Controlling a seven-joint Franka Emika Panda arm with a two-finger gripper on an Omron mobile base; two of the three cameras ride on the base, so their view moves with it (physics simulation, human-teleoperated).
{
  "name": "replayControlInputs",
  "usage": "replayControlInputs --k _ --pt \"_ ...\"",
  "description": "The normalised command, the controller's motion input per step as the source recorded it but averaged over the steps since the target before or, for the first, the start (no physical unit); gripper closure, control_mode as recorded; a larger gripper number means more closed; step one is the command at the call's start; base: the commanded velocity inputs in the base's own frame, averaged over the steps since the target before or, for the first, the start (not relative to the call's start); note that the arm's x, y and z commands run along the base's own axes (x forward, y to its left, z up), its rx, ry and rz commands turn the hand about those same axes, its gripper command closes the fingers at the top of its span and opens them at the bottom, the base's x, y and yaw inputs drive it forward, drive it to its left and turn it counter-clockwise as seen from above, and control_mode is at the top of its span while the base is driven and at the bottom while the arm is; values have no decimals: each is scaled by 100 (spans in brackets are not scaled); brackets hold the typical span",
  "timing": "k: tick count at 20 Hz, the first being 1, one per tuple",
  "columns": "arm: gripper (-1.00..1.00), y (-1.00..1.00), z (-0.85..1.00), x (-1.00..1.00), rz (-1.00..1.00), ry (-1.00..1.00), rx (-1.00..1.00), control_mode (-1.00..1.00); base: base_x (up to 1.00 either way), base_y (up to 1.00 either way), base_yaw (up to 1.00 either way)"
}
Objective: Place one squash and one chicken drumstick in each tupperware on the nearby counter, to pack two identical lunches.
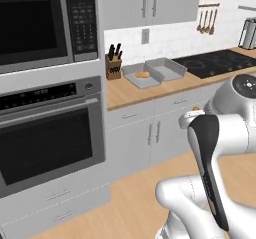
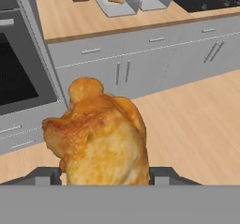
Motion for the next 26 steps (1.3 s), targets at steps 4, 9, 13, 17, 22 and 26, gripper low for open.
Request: replayControlInputs --k 4,9,13,17,22,26 --pt "100 0 0 0 0 0 0 100 79 -100 -4" --pt "100 0 0 0 0 0 0 100 70 -100 -33" --pt "100 0 0 0 0 0 0 100 96 -88 -32" --pt "100 0 0 0 0 0 0 100 100 -67 -8" --pt "100 0 0 0 0 0 0 100 100 -52 15" --pt "100 0 0 0 0 0 0 100 100 -36 40"
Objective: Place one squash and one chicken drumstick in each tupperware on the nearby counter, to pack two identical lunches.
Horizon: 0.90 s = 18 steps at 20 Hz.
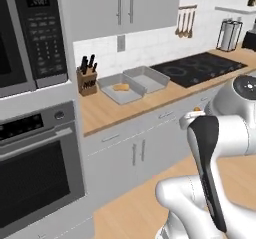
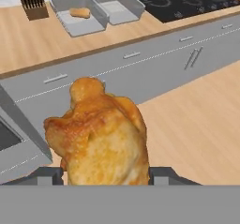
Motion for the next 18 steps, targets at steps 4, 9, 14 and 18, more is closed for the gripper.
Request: replayControlInputs --k 4,9,14,18 --pt "100 0 0 0 0 0 0 100 100 -52 40" --pt "100 0 0 0 0 0 0 100 100 -98 23" --pt "100 0 0 0 0 0 0 100 100 -47 42" --pt "100 0 0 0 0 0 0 100 93 -18 58"
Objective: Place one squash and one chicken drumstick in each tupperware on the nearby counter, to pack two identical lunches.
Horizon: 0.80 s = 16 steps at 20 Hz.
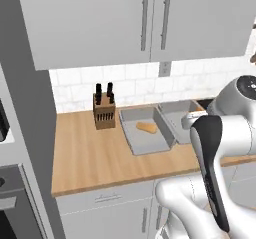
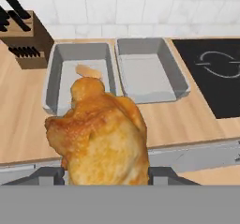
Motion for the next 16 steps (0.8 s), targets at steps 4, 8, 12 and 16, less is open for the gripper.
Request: replayControlInputs --k 4,8,12,16 --pt "100 0 -23 17 16 9 2 -100 53 0 48" --pt "100 0 -96 51 63 37 7 -100 0 0 0" --pt "100 0 -82 61 60 34 5 -100 0 0 0" --pt "100 0 -56 70 40 0 1 -100 0 0 0"
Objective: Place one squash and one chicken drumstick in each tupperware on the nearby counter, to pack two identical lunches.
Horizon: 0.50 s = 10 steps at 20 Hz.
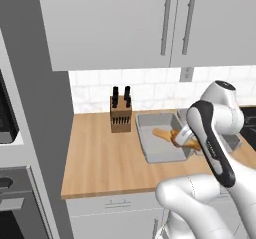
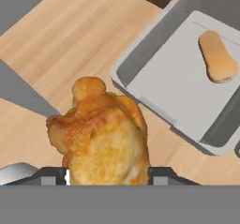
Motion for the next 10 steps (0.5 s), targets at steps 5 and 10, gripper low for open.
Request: replayControlInputs --k 5,10 --pt "100 0 -30 51 7 -23 0 -100 0 0 0" --pt "100 0 -28 39 0 -14 0 -100 0 0 0"
